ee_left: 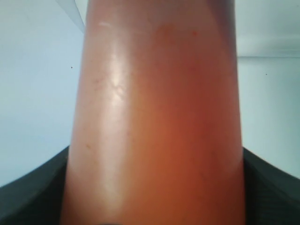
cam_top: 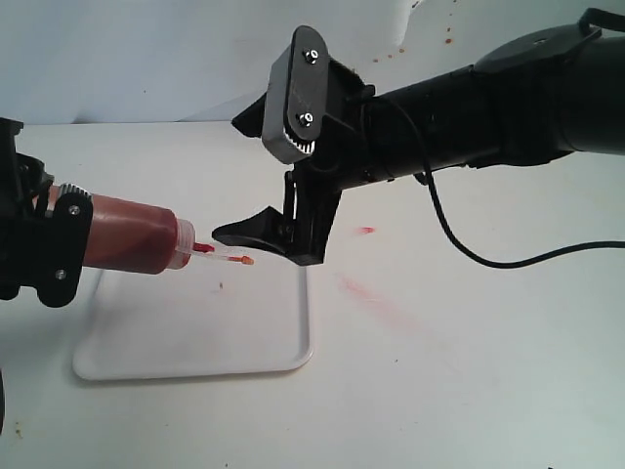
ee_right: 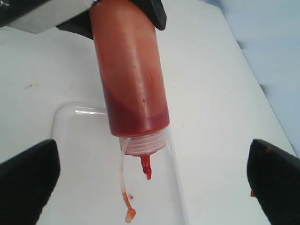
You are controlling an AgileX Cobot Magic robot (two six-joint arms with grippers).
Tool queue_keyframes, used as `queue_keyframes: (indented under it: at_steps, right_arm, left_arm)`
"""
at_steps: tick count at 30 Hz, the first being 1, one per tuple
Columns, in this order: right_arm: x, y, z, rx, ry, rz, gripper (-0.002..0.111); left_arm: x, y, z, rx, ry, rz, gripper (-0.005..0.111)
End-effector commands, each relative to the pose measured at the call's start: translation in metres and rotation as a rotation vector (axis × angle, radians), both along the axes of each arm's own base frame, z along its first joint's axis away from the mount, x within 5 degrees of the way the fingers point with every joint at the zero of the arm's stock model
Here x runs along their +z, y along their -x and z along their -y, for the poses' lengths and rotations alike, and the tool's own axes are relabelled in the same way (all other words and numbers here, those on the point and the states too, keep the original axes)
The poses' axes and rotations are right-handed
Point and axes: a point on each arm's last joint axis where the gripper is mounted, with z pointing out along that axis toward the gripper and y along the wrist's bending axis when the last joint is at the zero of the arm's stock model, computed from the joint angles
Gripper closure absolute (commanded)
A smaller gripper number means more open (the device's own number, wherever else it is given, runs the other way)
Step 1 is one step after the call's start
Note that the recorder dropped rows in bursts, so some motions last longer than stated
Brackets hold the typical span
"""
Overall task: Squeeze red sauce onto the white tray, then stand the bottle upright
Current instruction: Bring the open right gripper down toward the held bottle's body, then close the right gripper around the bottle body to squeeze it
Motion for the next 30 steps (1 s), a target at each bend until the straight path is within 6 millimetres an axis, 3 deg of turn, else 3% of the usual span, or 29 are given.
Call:
queue_keyframes:
  at_steps: [1, 5, 9, 19, 30]
  right_arm:
    - [-0.014, -0.006, -0.003, -0.011, 0.024, -0.024, 0.003]
    - [-0.041, -0.013, -0.013, -0.056, 0.053, -0.061, 0.003]
    - [-0.053, -0.019, -0.029, -0.096, 0.012, -0.122, 0.003]
    - [-0.051, -0.020, -0.067, -0.035, -0.006, -0.081, 0.003]
    - [-0.064, -0.028, -0.096, -0.001, 0.003, -0.056, 0.003]
  left_arm:
    - [0.006, 0.000, 0.002, -0.019, 0.011, 0.031, 0.107]
    - [0.006, 0.000, 0.002, -0.019, 0.011, 0.031, 0.107]
    - [0.006, 0.000, 0.002, -0.019, 0.011, 0.031, 0.107]
    - [0.006, 0.000, 0.002, -0.019, 0.011, 0.031, 0.107]
    - [0.006, 0.000, 0.002, -0.024, 0.006, 0.034, 0.107]
